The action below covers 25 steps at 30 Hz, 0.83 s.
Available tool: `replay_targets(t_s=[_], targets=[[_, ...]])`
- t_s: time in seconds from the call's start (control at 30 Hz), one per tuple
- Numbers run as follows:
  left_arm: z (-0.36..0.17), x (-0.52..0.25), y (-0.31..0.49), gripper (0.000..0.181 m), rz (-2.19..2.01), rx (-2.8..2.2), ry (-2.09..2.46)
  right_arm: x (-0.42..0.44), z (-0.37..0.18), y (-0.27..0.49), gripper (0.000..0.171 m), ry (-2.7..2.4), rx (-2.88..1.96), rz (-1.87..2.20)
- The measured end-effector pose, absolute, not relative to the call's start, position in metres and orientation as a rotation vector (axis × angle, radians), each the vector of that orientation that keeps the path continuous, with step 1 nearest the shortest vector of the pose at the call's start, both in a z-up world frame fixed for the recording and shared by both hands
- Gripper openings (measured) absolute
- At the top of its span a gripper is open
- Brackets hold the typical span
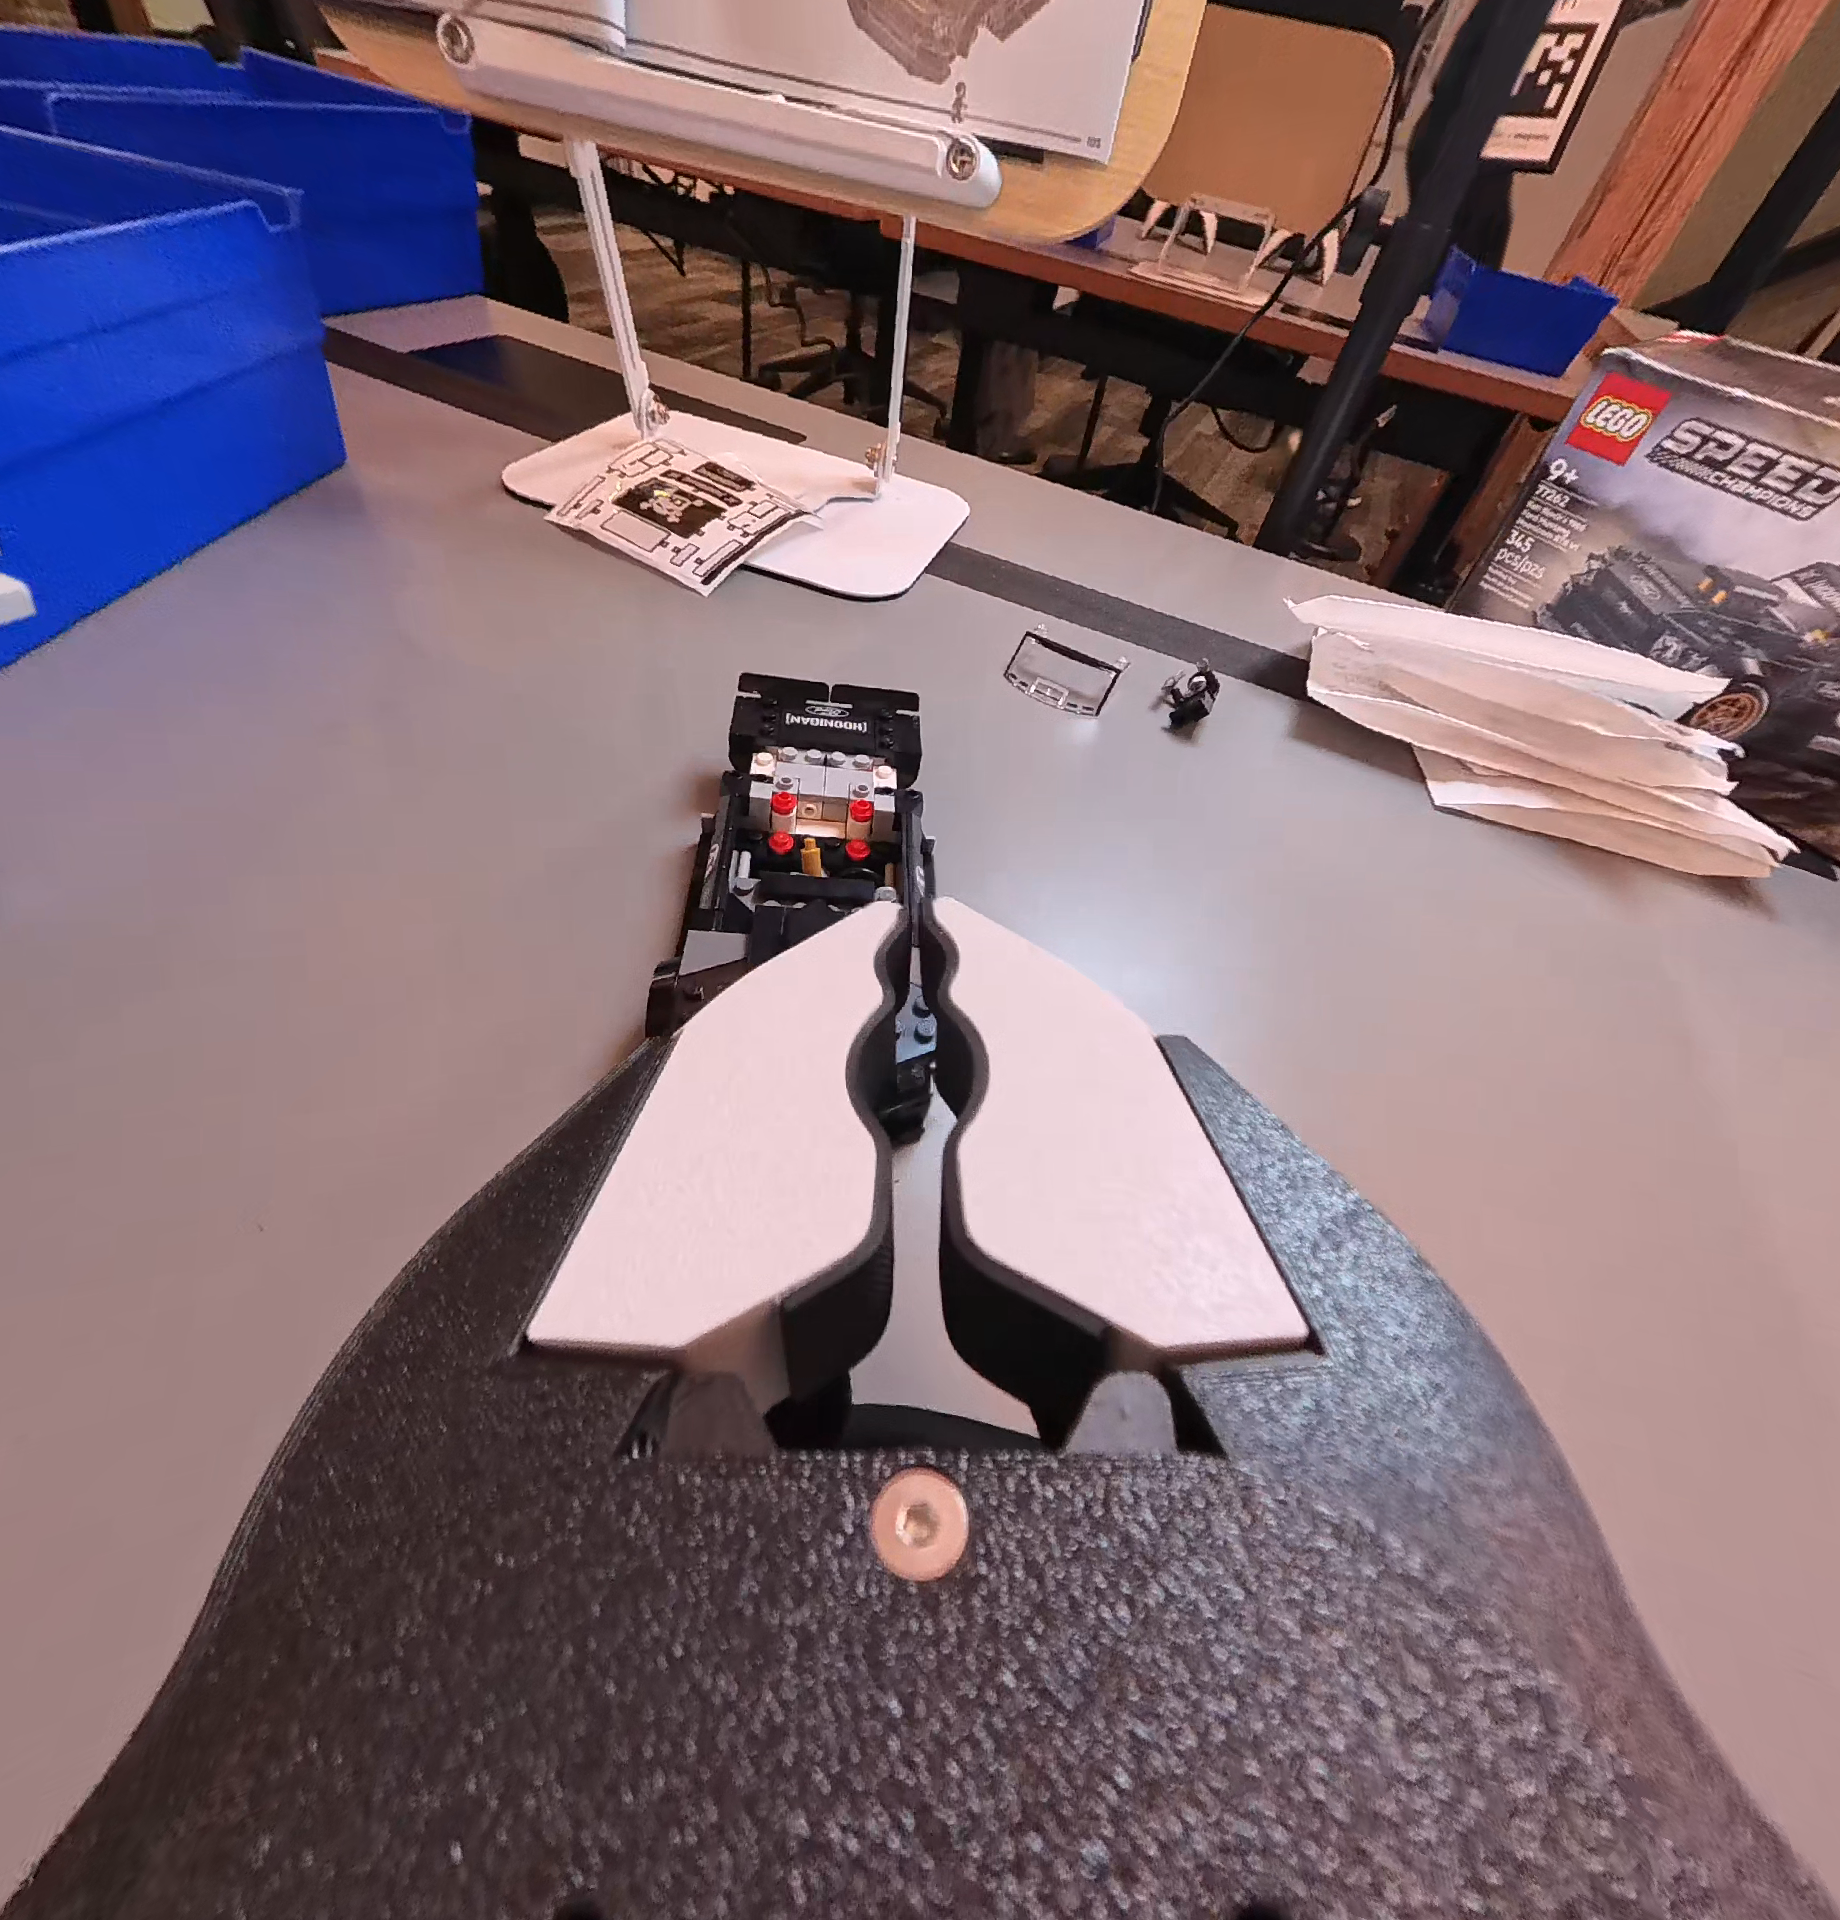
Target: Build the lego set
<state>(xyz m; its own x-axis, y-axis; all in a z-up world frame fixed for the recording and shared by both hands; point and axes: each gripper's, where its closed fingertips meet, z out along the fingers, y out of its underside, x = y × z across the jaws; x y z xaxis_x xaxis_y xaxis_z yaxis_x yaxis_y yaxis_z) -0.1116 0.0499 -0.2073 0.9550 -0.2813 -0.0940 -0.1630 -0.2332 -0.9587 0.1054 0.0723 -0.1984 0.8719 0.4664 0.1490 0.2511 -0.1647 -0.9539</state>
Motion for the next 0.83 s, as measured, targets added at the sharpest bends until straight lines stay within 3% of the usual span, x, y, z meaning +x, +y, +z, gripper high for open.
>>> replay_targets(t_s=[0.33, 0.83], targets=[[-0.2, -0.115, 0.048, 0.059, -0.077, -1.764, 0.305, 0.106, -0.183, 0.065, 0.004, -0.523, -1.664, 0.259], [-0.197, -0.112, 0.045, 0.061, -0.078, -1.739, 0.319, 0.102, -0.179, 0.061, 0.012, -0.551, -1.633, 0.264]])
